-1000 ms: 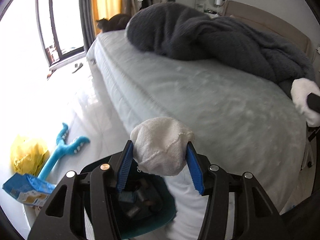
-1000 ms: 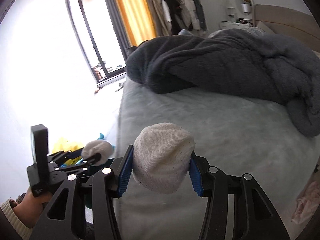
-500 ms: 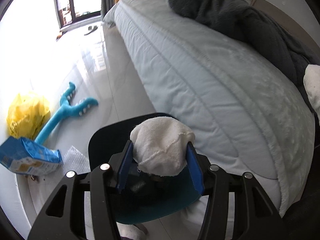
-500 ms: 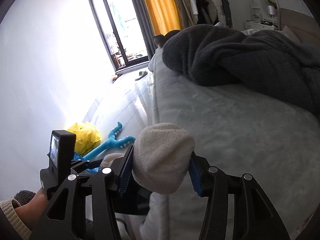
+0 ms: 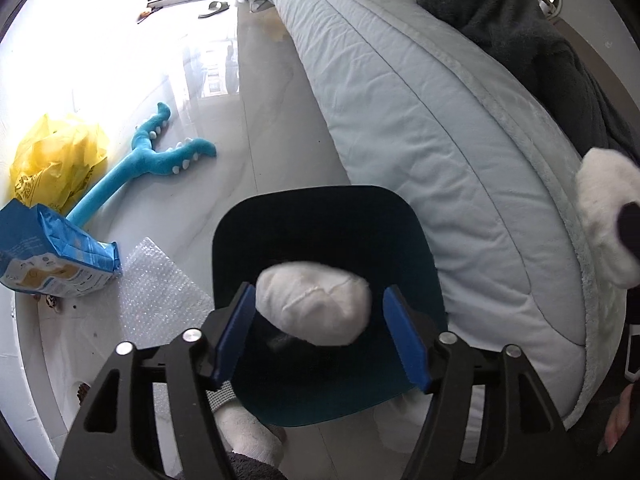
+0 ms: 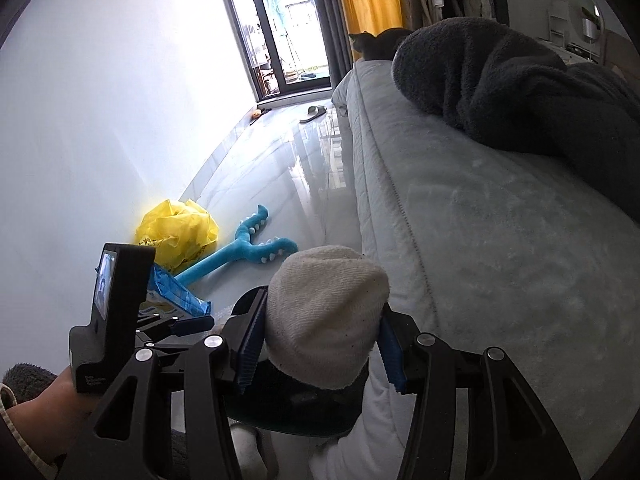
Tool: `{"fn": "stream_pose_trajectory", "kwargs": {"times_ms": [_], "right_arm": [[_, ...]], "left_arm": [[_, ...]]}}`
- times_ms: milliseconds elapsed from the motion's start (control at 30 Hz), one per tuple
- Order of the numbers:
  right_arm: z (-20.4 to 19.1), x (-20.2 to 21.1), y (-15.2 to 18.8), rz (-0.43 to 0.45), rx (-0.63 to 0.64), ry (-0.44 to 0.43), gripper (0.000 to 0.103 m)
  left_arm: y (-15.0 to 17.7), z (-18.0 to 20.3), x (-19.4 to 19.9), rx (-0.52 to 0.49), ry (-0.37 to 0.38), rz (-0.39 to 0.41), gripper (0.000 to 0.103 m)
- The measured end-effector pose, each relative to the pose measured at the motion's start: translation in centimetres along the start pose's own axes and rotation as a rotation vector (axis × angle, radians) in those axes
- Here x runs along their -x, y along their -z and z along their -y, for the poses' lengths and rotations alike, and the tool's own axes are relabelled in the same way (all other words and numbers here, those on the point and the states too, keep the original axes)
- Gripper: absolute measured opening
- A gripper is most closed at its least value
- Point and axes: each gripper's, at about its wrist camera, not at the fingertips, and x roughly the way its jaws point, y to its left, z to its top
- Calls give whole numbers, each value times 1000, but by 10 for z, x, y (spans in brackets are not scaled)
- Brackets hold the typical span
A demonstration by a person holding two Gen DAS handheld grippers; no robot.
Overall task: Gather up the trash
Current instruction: 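Open both grippers over the bin to drop the tissue balls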
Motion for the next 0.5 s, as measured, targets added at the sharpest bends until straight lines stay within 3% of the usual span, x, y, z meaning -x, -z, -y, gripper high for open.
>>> {"fn": "stream_pose_trajectory", "kwargs": {"times_ms": [200,500], "right_arm": [[-14,-35,4,-77,22,1,51],[-29,-81,24,-210,50,7,51]], "left_arm": [[0,-22,21,45,4,79,81],[-4,-50,71,71,-6,293,90]]}}
